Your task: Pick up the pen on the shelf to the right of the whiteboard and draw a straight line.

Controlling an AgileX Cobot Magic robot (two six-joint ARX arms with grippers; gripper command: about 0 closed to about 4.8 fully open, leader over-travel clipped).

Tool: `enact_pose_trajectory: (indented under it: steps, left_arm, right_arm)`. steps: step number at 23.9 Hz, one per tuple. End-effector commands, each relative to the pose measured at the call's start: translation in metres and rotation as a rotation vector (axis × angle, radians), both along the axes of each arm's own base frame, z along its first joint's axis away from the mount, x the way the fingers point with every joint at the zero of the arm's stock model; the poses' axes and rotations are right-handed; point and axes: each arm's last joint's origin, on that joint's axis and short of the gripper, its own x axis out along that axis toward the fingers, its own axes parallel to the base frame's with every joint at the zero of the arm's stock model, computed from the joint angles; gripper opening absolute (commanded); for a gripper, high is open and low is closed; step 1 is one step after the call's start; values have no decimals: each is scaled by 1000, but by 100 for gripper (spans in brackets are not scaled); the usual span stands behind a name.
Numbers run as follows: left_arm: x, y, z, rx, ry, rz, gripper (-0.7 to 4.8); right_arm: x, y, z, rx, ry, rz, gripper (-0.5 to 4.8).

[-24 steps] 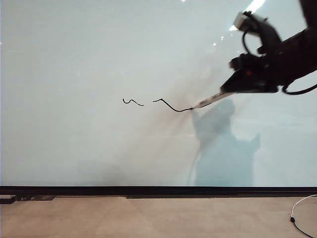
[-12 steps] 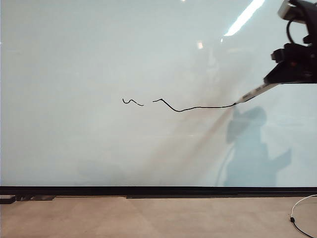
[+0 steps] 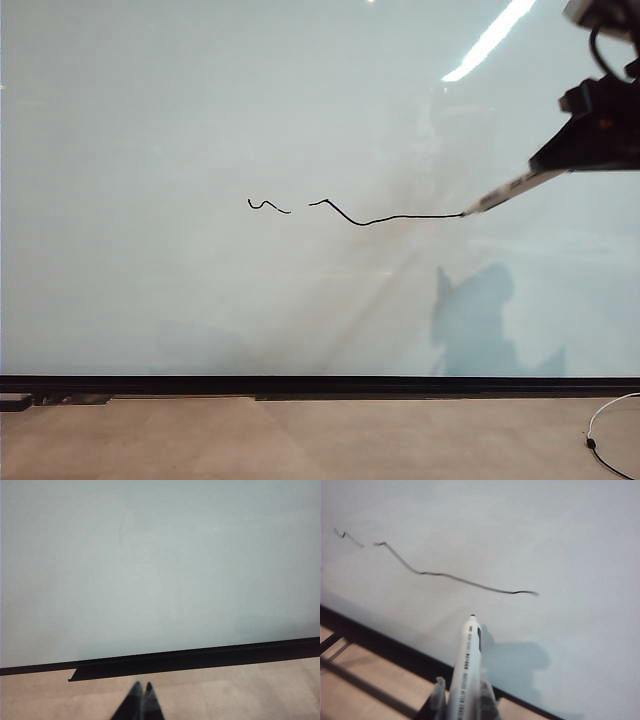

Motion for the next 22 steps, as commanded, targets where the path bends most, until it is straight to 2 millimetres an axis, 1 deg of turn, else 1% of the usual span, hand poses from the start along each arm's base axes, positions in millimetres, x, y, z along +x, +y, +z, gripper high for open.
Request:
enact_pose_trajectory:
  steps: [1,6,9,10,11,14,20,21,22]
  left_arm:
    - [0,0,2,1,-17,-1,-5]
    - [0,0,2,1,-17,-1,-5]
    - [0,0,2,1,-16,-1,-5]
    - [0,0,2,1,-16,-1,-5]
    - [0,0,2,1,-16,-1,-5]
    - [0,0,2,1,-17,-1,-5]
    - [0,0,2,1,-16,-1,-5]
    - [0,0,2,1,-17,-1,-5]
    - [0,0,2,1,-16,-1,-5]
  right_arm:
    - [-6,-8,6,-9,-15,-76,-9]
    - [-14,-21,11,-7,-19,-140,-9]
    - [-25,-24,16,1,-56,-166,-9]
    - [-34,-25,17,-6,-68,-208,-9]
    - [-39,-26,18,-11,-71,-226,-9]
    - [-63,-30,16,-15,-99,-283,-9]
    - [-89,-34,8,-14,-147,-365,-9]
    - [-97,-36,4,-19,-161,-408,-9]
    - [-100,-36,3,-20,-166,-422,-9]
